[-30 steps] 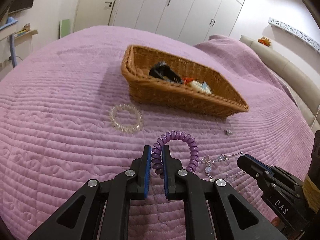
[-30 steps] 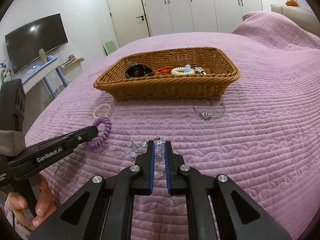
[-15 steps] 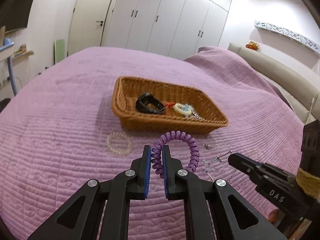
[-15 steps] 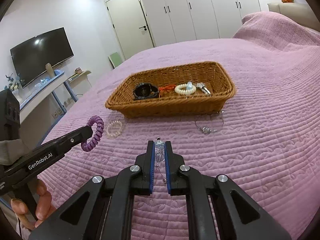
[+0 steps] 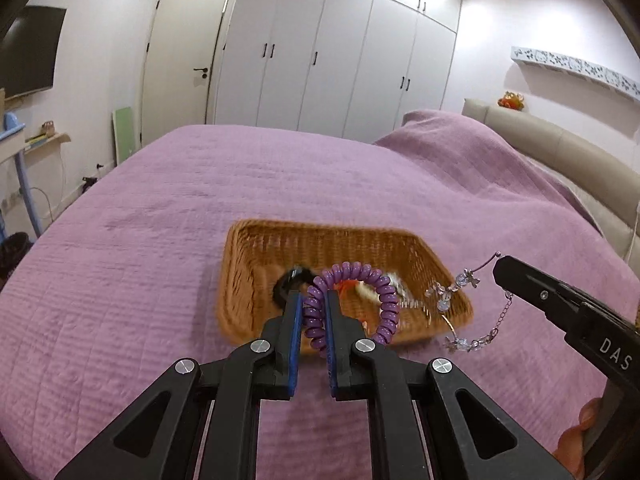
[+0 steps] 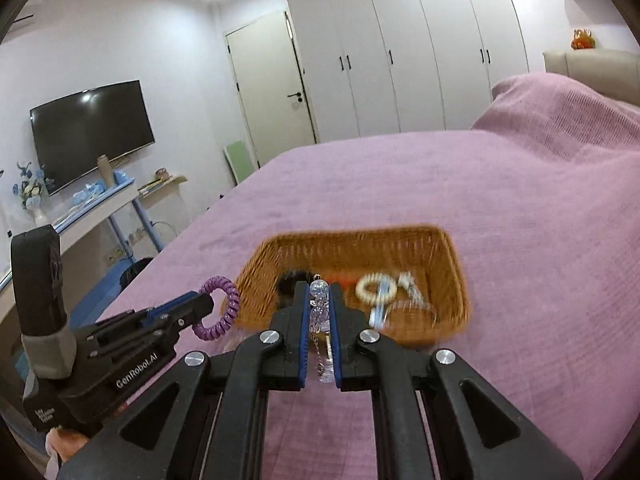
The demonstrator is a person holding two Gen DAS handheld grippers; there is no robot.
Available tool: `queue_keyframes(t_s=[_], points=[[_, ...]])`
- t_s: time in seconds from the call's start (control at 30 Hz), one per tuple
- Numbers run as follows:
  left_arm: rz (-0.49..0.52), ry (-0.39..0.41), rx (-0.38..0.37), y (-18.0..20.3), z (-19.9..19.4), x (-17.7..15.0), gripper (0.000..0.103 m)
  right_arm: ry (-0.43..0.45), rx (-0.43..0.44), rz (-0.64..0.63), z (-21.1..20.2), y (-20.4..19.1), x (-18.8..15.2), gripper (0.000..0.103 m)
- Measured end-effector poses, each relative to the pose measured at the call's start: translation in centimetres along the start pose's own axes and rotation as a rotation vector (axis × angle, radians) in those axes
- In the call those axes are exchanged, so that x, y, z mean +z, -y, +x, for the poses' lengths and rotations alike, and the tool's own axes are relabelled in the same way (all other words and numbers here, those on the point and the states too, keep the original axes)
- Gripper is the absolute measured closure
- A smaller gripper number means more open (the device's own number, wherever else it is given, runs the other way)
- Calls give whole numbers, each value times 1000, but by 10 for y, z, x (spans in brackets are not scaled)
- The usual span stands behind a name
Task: Organize jewelry
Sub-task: 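Carry the purple band and butterfly bracelet into the basket and open both tools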
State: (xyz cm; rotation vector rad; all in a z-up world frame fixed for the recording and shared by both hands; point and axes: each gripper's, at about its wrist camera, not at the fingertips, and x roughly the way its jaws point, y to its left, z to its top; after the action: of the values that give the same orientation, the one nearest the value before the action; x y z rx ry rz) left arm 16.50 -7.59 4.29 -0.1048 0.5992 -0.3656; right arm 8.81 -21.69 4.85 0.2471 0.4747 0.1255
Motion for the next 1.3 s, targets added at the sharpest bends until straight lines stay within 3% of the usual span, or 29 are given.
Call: queue_keyframes(t_s=[0.3, 0.53, 0.73, 0.83, 0.87, 0.93, 1.0, 1.3], points=[[-86, -54, -12, -2, 72, 17, 93, -34, -3, 50, 65, 27, 24, 92], [-94, -107, -5, -5, 106, 4, 93, -107, -13, 111, 115, 53, 5, 92], [-105, -140, 10, -6, 121, -4, 92, -143, -19, 130, 132, 61, -8, 92], [-107, -136, 2, -4, 121, -4, 91, -145, -2, 164, 132, 68, -9, 89], [-111, -135, -6, -4, 121, -4, 86, -142, 6, 173, 131, 71, -9, 87], [-112, -125, -9, -4, 118, -3, 76, -129, -10, 174, 127, 71, -10, 71], [-113, -107, -14, -5, 113, -2, 64, -114, -13, 174, 122, 71, -9, 69], [-163, -34, -59, -19, 54, 2, 63, -72, 8, 154, 74, 61, -6, 69]])
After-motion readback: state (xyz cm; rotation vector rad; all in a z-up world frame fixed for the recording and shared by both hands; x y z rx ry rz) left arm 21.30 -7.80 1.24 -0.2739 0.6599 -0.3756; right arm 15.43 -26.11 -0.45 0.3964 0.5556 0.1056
